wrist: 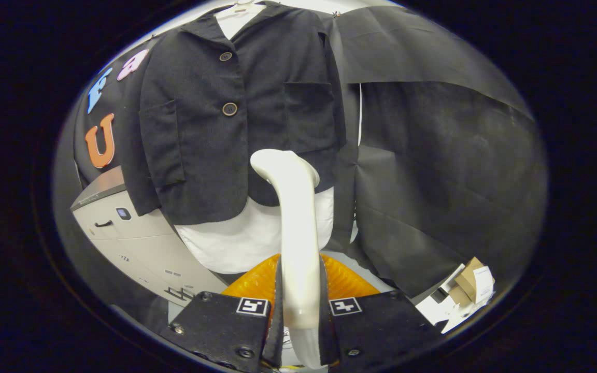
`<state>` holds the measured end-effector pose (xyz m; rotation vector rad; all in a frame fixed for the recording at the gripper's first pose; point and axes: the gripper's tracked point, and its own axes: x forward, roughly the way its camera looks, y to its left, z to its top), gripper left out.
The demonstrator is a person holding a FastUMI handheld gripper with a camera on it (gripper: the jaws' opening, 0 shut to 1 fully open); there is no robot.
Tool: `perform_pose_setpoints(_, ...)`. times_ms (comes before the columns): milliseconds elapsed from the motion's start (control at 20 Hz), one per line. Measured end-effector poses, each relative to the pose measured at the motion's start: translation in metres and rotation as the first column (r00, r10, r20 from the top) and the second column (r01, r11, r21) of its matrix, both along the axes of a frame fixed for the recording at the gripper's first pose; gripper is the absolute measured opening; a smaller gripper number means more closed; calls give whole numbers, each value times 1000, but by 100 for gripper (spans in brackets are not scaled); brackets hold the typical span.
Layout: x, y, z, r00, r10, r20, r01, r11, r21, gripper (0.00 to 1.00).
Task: Iron the clothes twice with a garment steamer, once on the left side and once on the right side.
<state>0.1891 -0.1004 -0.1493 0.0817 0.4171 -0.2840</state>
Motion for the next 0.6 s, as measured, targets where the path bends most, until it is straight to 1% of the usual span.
perform_pose_setpoints(300,-9,2,17,999,-3,33,3,1000,10,30)
perform_pose_setpoints(600,-38,11,44,996,-7,87,5,1000,26,30)
